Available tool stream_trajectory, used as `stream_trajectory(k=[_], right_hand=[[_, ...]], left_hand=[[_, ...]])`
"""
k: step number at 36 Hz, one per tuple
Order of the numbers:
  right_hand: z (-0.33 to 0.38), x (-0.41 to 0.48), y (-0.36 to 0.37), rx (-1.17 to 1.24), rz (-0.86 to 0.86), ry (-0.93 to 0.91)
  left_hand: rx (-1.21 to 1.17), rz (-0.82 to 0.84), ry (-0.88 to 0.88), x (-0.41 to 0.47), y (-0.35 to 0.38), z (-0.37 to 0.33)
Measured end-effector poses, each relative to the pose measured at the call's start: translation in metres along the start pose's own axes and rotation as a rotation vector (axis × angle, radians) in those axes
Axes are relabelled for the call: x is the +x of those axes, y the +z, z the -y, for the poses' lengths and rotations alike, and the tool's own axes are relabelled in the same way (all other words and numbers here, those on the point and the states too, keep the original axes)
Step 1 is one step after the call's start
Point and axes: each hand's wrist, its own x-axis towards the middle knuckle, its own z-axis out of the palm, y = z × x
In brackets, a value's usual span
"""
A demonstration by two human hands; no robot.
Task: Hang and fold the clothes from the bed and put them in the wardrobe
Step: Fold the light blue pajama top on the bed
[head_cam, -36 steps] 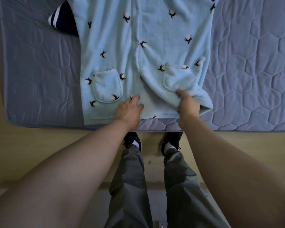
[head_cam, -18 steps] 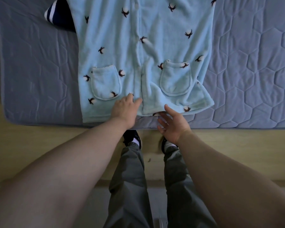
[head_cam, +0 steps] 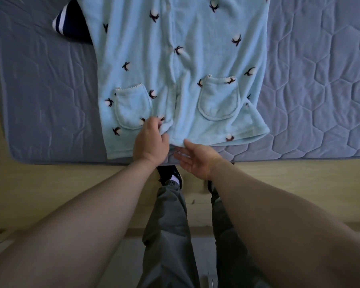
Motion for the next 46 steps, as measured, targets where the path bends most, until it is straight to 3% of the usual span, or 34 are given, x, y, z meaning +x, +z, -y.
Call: stream_trajectory(k=[2,5,8,11,14,17,19,22,28,35,38,42,46], right_hand=[[0.001,-0.003,0.003,-0.2,0.007,0.043],[0.009,-0.011,0.001,-0.622,-0.116,0.046],[0.024,-0.017,-0.02,-0.929,-0.373,-0.184],[0.038,-0.028,-0.051,-0.979,-0.716,-0.532],[0.05,-0.033,-0.077,-1.002,-1.027,-0.808],[0.066,-0.037,-0.092,-0.991,-1.219,-0.805],[0.078,-0.038,-0.103,-1.021,-1.199,-0.67],[0.09,-0.041,-0.117,-1.048,-1.026,-0.498],[0.075,-0.045,-0.124,-0.867,-0.786,-0.538],[0.051,-0.042,-0.142,-0.61,-0.692,-0.603],[0.051,-0.043,-0.15,-0.553,-0.698,-0.588],[0.064,-0.047,-0.16,-0.658,-0.729,-0.428],[0.076,-0.047,-0.163,-0.749,-0.723,-0.252]], left_hand=[[0.035,-0.007,0.084,-0.003,-0.003,0.0],[0.175,0.119,0.212,-0.006,-0.003,0.001],[0.394,0.285,0.279,-0.006,0.003,-0.002],[0.55,0.394,0.253,-0.004,0.008,-0.014],[0.572,0.323,0.288,-0.001,0.012,-0.033],[0.505,0.281,0.365,0.002,0.018,-0.059],[0.438,0.301,0.411,0.005,0.022,-0.078],[0.298,0.313,0.437,0.015,0.029,-0.11],[0.159,0.358,0.378,0.037,0.052,-0.175],[0.287,0.434,0.318,0.053,0.086,-0.21],[0.358,0.546,0.323,0.056,0.098,-0.211],[0.426,0.695,0.343,0.058,0.104,-0.202],[0.33,0.768,0.289,0.059,0.101,-0.192]])
